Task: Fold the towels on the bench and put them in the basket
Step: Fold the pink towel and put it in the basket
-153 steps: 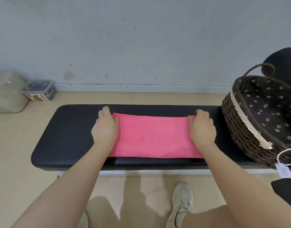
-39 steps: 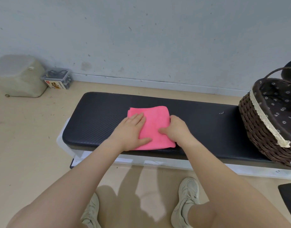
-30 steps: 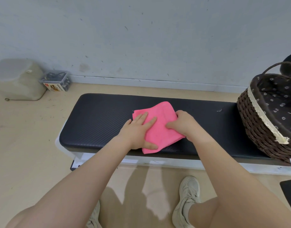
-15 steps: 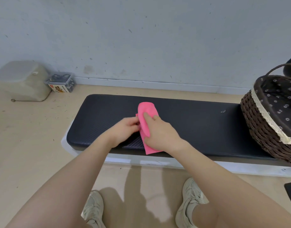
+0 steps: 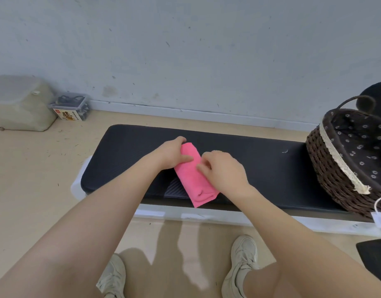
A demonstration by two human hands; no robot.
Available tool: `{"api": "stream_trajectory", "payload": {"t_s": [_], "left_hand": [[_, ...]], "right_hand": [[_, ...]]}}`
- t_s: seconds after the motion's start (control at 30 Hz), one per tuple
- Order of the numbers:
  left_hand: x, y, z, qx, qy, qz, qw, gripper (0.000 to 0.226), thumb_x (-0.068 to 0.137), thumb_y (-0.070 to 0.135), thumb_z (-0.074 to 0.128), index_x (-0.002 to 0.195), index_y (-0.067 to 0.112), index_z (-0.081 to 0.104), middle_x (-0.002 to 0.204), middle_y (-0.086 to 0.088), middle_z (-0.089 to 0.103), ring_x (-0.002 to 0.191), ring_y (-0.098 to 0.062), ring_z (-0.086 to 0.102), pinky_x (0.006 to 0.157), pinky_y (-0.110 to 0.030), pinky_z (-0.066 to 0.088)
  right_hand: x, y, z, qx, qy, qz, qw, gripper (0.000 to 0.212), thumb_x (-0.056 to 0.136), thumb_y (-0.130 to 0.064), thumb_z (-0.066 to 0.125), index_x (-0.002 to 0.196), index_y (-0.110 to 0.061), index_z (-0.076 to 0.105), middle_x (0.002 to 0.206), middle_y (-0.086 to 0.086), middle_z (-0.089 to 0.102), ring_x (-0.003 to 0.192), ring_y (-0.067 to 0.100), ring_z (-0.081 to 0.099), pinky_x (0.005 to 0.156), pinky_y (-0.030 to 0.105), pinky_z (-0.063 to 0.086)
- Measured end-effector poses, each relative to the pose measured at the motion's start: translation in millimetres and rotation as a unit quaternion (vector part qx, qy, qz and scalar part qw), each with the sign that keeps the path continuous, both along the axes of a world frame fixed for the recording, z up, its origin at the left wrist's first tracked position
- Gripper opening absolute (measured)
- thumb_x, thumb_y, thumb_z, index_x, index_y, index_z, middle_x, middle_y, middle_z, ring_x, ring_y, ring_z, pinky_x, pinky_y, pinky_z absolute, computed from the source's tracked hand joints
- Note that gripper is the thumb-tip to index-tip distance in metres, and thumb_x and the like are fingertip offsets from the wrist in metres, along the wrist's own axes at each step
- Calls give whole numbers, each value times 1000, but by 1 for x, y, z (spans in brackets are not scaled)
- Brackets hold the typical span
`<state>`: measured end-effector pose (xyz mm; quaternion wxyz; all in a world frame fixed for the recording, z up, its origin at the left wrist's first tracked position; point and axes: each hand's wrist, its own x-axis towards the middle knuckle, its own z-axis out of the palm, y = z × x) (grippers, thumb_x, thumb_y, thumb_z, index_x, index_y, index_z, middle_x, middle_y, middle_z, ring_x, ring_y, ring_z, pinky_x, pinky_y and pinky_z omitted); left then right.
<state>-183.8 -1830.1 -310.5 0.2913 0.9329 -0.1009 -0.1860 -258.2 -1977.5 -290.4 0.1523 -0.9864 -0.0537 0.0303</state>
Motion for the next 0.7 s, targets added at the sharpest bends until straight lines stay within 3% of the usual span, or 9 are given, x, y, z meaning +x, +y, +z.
{"api": "stream_trajectory", "payload": {"t_s": [0.07,0.17,0.23,0.33,0.47,0.57,0.7], "left_hand": [[-8,2,-2,26,-7,24,999,84,85,40,63,148,12,15,143,-13,42,124,-27,48,98,-33,39],[-27,9,-8,51,-9,18,999,87,84,47,61,149,15,13,118,-10,62,87,-21,67,87,-35,50],[-38,12,-8,34,-1,-7,999,78,85,45,60,147,24,19,107,-4,63,73,-19,68,82,-31,50],[-47,16,-8,-1,12,-42,999,57,84,42,63,134,33,37,107,2,61,81,-17,62,78,-29,49],[-55,17,-3,-2,65,-67,996,33,80,42,68,103,25,51,100,3,58,87,-14,56,68,-25,44],[-66,7,6,-15,58,-62,996,35,81,40,68,105,18,56,104,2,56,95,-17,57,78,-28,46],[-75,-26,29,-216,67,10,974,27,77,21,76,82,13,51,80,1,58,75,-14,55,65,-26,43]], "right_hand": [[1,-12,-7,44,23,-57,997,35,83,-45,63,103,-19,51,97,-3,51,86,17,51,67,31,42],[0,-21,-22,104,157,-92,978,78,71,-53,72,130,-14,41,115,1,54,108,21,50,85,36,47],[-5,-24,-31,100,184,-88,974,85,68,-56,72,133,-14,38,115,1,54,114,23,44,91,39,46],[-16,-25,-33,68,186,-60,978,71,68,-55,71,122,-17,43,107,0,56,109,22,41,87,37,44],[-25,-32,-26,2,180,3,984,40,70,-39,67,97,-11,58,88,2,61,91,23,50,68,32,41],[-25,-57,-11,109,185,-28,976,29,66,-25,69,86,-4,62,76,1,56,70,18,51,58,29,38],[-24,-105,24,268,156,-55,949,18,66,-8,70,81,-15,62,85,0,62,79,19,59,69,33,48]]}}
